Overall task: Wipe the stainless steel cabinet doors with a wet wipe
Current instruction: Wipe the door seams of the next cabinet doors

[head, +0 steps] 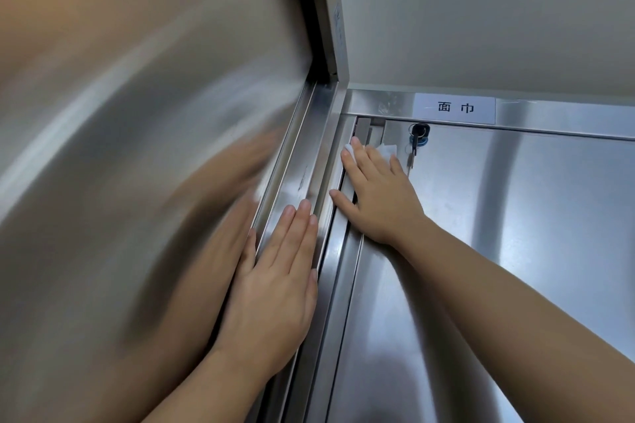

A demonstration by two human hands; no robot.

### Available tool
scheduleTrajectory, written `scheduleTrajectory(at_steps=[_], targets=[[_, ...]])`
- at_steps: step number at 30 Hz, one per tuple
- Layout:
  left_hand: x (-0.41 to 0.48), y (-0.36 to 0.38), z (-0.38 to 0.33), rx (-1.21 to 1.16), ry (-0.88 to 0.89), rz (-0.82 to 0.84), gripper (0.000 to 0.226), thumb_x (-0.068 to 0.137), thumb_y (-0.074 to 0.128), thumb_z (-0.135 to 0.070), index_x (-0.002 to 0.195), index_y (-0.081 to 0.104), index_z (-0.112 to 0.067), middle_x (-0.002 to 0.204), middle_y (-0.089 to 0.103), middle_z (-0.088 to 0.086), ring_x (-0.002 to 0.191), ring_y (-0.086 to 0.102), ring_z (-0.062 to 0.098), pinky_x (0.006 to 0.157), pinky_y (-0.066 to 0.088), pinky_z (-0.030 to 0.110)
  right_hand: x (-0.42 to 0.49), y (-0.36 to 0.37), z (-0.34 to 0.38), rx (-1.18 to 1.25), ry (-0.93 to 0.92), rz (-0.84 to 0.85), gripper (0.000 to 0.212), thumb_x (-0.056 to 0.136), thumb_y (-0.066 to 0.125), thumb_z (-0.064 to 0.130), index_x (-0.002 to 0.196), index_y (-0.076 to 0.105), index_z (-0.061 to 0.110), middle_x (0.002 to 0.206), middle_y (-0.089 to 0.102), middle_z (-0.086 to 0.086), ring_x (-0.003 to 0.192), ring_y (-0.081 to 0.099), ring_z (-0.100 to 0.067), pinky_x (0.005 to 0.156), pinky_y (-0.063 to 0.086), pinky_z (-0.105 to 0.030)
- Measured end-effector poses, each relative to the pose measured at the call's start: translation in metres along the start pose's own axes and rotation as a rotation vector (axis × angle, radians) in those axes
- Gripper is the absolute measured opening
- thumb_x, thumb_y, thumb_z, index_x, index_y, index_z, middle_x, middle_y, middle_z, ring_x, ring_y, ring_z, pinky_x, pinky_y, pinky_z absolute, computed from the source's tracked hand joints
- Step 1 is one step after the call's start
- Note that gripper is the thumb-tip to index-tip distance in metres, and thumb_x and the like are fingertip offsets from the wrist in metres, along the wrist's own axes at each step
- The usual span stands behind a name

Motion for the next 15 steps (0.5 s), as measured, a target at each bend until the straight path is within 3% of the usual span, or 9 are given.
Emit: scheduleTrajectory(at_steps=[8,15], targets=[[-0.004,-0.002,0.000,-0.029,0.005,0.014,0.056,0.082,0.035,-0.021,0.130,0.050,0.002,0.142,0.042,0.015,0.129,0.041,0.032,0.092,0.038,0.061,0.021,-0.005,-0.013,-0.008,0.046,0.065,0.066,0.096,0.020,0.052,0.150,0.001,0.019,0.158,-0.008,0.000,0.144,0.000,-0.016,0.114,0.000,-0.042],[-0.006,-0.001,0.001,-0.032,0.003,0.030,0.058,0.081,0.034,-0.021,0.134,0.046,0.001,0.144,0.039,0.013,0.131,0.036,0.031,0.095,0.033,0.061,-0.019,0.007,0.012,-0.012,-0.008,-0.012,0.077,0.090,0.021,0.060,0.150,0.002,0.016,0.157,-0.007,-0.005,0.144,-0.002,-0.020,0.114,-0.003,-0.040]])
Point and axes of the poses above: each hand's wrist, its own x-axis towards the middle knuckle, its own y-axis out of the palm, z = x × y, the point moved 8 cm from there along x, towards the middle knuckle
